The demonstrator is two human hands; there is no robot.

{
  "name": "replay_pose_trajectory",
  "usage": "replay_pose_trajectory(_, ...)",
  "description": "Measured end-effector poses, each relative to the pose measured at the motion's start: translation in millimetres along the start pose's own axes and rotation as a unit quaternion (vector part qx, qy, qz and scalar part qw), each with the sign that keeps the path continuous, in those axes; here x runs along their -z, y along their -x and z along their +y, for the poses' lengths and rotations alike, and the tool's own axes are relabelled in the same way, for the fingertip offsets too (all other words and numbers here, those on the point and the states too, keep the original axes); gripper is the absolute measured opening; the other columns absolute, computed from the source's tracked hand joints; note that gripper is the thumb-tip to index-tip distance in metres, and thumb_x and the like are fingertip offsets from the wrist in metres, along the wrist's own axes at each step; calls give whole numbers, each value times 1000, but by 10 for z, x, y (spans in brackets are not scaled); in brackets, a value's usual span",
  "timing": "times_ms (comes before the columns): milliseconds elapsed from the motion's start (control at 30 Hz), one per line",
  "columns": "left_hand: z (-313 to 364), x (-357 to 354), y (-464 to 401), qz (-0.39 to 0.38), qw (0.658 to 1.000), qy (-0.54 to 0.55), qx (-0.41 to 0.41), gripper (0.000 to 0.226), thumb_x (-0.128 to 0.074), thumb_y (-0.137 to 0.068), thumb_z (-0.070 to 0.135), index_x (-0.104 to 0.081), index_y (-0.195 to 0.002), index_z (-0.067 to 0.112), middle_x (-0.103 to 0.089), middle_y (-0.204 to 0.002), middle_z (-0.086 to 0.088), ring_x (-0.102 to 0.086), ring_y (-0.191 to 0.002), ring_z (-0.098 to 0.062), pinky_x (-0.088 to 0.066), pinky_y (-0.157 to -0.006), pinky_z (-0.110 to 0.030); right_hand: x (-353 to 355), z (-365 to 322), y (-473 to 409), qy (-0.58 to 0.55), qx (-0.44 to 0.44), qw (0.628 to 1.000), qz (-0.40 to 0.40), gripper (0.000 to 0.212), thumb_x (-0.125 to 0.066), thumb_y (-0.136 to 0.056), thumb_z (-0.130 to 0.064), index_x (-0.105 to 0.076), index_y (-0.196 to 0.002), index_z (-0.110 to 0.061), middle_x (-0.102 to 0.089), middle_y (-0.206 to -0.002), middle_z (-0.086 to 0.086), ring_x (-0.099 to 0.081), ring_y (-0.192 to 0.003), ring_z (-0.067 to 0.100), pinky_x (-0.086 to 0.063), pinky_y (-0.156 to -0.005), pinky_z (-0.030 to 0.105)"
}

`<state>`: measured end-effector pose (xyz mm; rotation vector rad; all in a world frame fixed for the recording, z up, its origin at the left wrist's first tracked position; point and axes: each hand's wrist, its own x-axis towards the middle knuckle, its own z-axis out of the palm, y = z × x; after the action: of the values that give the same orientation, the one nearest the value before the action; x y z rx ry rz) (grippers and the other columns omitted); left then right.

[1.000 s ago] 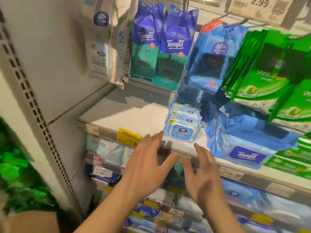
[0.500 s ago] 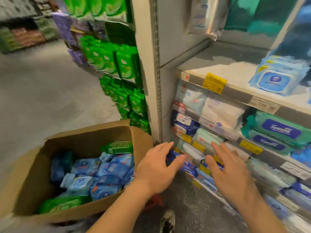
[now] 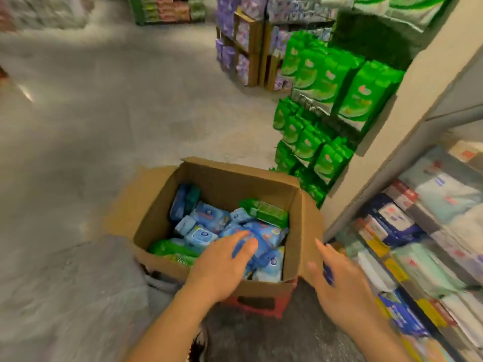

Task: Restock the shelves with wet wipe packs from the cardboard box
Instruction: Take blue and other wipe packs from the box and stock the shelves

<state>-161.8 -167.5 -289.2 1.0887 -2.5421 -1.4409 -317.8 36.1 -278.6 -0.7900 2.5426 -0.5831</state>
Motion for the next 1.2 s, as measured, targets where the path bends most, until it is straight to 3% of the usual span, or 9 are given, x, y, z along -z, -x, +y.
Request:
replay_pose_trajectory(167, -723, 667, -242, 22, 997, 47, 65, 120, -8, -60, 107, -50, -149, 38, -48, -154, 16, -44, -141, -5, -33, -117, -29, -567, -827, -396, -46, 26, 999, -16, 57, -58, -97, -48, -46, -151, -32, -46, -150, -20, -45, -136, 8, -32, -109, 22)
replay_pose_trajectory(233, -978, 911, -391, 32, 993, 65, 93, 116, -11, -63, 105, -53, -146, 37, -52, -150, 15, -46, -139, -4, -33, -111, -25, -819, -1079, -579, -52, 24, 998, -40, 55, -61, -98, -40, -47, -150, -30, -44, -151, -23, -43, -134, 3, -28, -103, 13)
replay_pose_trajectory(433, -1436, 1388, -751, 26, 985, 89, 142, 53, -35, -104, 57, -57, -144, 31, -56, -145, 11, -45, -120, 1, -31, -99, -20, -1405, -1515, -1087, -37, 27, 992, -118, 61, -59, -100, -44, -39, -155, -28, -42, -157, -11, -36, -146, 10, -28, -111, 21)
replay_pose_trajectory(600, -1766, 1344, -1061, 9, 960, 167, 223, 80, -25, -83, 90, -58, -140, 43, -59, -140, 15, -54, -124, -8, -40, -109, -37, -1945, -1572, -1559, -38, -10, 986, -164, 63, -65, -97, -43, -42, -153, -24, -46, -153, -5, -39, -142, 13, -32, -112, 25)
replay_pose_trajectory(667, -1859, 1255, -1153, 22, 932, 236, 275, 75, -23, -75, 93, -67, -120, 52, -66, -131, 16, -61, -120, -12, -43, -111, -48, -2157, -1553, -1722, -24, -8, 985, -172, 60, -72, -94, -36, -49, -147, -19, -54, -138, -3, -47, -132, 15, -34, -102, 18)
replay_pose_trajectory(733, -1918, 1144, -1289, 44, 896, 306, 318, 58, -24, -95, 78, -70, -107, 46, -71, -122, 10, -66, -112, -17, -47, -107, -50, -2436, -1506, -1978, -15, -15, 978, -209, 62, -77, -91, -29, -50, -145, -16, -52, -129, 0, -48, -125, 16, -35, -98, 17)
replay_pose_trajectory(900, -2130, 856, -1536, 48, 790, 465, 396, 69, -24, -103, 63, -71, -120, 16, -77, -113, -9, -71, -110, -33, -54, -95, -44, -3389, -1273, -2725, 74, 36, 966, -245, 109, -84, -76, -45, -23, -159, -9, -37, -153, 12, -32, -145, 30, -30, -119, 39)
replay_pose_trajectory(1033, -2268, 697, -1716, 72, 699, 564, 432, 57, -42, -102, 55, -68, -121, 9, -77, -112, -16, -70, -110, -36, -52, -97, -46, -3768, -1174, -3004, 106, 71, 947, -295, 121, -84, -76, -45, -7, -161, -9, -31, -158, 15, -30, -145, 34, -30, -120, 44)
replay_pose_trajectory(1200, -2183, 542, -1939, 124, 670, 569, 461, 42, -58, -97, 44, -68, -119, 10, -72, -119, -15, -68, -111, -33, -52, -96, -43, -3681, -1016, -3055, -3, 27, 964, -266, 105, -79, -62, -46, -32, -153, -24, -52, -133, 1, -48, -125, 19, -46, -106, 39)
